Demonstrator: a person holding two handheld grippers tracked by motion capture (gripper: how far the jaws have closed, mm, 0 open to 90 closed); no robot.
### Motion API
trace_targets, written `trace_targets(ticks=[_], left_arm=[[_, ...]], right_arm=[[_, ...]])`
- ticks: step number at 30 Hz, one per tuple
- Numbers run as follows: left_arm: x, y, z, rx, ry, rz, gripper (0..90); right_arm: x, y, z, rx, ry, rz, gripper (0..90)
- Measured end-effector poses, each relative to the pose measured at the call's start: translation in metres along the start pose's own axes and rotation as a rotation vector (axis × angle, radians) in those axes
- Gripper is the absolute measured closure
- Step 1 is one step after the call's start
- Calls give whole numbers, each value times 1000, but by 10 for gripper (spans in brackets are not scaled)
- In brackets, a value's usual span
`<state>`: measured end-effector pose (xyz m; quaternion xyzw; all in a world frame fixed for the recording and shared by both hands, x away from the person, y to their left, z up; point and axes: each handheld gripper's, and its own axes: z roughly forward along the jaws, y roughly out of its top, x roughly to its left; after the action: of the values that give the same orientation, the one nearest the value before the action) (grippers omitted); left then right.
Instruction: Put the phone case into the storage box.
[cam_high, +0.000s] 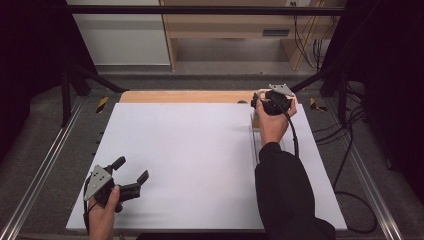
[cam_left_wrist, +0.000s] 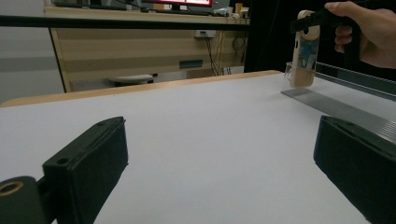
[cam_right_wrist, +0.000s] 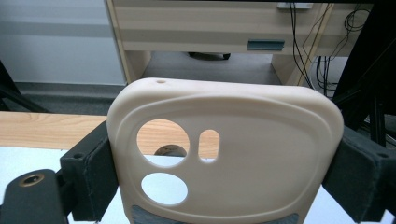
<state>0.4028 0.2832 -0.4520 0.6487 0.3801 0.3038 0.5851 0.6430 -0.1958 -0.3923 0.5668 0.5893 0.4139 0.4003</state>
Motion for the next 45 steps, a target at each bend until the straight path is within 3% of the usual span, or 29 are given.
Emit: trace_targets(ticks=[18,36,42,45], left_arm=[[-1,0,0,-1,7,8,24],[-2,0,1,10,9,25,23],[-3,0,1,10,8,23,23],[-3,0,2,14,8,26,23]], right_arm=[[2,-9,8,21,-14,-21,108],[5,-9,10,13,8,-58,102],[6,-9,9,14,3,-57,99],[4,-9,9,23,23,-49,99]])
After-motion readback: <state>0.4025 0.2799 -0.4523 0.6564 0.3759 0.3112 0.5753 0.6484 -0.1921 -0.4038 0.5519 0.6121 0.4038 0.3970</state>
